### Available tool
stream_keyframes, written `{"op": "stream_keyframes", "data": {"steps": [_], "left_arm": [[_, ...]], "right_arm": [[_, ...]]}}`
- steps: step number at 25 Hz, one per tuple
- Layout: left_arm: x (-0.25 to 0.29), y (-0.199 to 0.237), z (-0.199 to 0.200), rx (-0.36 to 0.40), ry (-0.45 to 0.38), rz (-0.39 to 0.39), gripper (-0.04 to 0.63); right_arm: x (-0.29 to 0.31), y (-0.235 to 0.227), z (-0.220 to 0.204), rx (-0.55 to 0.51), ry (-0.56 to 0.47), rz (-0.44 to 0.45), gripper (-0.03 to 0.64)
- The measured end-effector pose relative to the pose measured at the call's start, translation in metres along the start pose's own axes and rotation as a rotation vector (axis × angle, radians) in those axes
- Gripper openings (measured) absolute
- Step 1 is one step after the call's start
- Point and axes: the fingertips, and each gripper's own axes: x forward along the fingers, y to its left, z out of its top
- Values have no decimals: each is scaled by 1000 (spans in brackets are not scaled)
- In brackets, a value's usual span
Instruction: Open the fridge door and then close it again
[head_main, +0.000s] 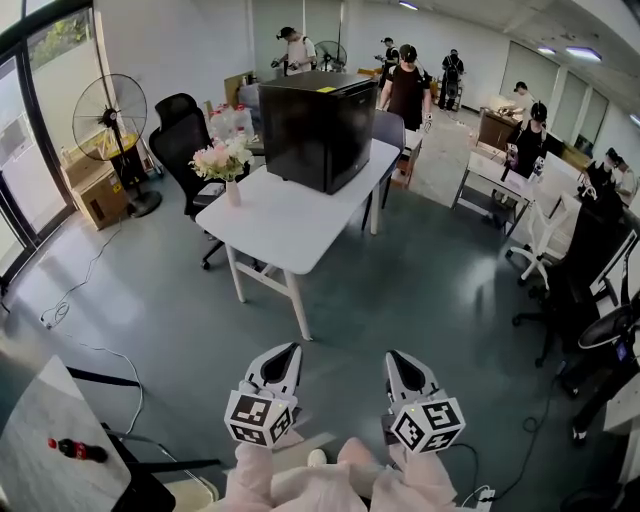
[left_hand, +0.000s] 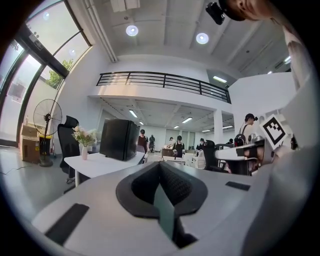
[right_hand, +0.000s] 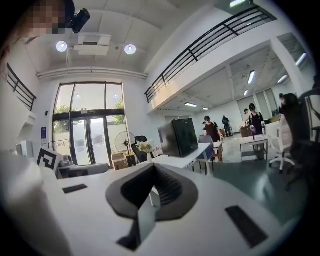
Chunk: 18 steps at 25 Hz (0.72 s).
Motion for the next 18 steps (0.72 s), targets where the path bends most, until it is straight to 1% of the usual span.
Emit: {"op": "stream_keyframes", "data": {"steps": [9,18], "left_arm": [[4,0,-10,1,33,-28,11],[49,10,-7,14,44,-40,11]], "right_arm": [[5,4,-15,-1,40,-16,11],[34,-23,-9,21,40,-35,11]]}}
